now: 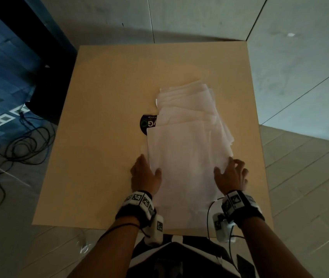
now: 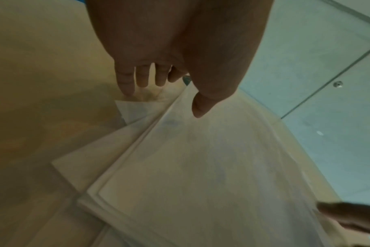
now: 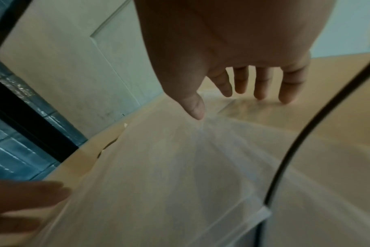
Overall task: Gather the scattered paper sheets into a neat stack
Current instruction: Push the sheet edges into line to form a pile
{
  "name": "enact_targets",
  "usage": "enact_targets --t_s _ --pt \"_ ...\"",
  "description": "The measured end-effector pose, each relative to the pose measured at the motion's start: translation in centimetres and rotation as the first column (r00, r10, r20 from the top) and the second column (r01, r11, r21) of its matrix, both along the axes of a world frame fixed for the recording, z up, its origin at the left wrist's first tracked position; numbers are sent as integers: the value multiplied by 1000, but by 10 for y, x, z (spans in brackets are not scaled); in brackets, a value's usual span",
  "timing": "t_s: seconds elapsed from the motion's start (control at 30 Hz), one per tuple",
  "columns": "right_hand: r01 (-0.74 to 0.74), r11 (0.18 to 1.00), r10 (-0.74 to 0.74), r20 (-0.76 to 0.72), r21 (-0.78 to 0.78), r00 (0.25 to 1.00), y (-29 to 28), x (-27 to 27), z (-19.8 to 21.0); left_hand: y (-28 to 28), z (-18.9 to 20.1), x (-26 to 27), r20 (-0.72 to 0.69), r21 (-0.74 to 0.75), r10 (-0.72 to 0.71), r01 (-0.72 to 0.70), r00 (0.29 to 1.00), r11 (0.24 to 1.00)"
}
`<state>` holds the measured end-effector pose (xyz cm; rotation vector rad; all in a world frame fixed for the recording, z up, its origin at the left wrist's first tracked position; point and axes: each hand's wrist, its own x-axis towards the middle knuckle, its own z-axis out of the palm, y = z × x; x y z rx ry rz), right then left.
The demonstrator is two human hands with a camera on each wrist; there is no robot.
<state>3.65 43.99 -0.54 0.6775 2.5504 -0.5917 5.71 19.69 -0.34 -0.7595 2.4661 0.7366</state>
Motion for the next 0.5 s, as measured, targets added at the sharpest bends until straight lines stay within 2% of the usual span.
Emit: enact_targets --t_s 0.13,0.37,0.43,0.5 --pt "15 1000 -15 -21 21 1000 17 -16 1 -12 -3 -2 48 -83 122 -118 991 990" --pt "-22 996 21 -5 -89 1000 10 -38 4 8 -8 -10 13 -37 62 -61 998 997" --pt "5 993 -3 10 -117 1000 12 -42 6 5 -6 -15 27 -45 73 -72 997 996" --pt "25 996 -24 17 -81 1000 17 -41 8 -1 -3 -18 48 -78 111 -107 993 991"
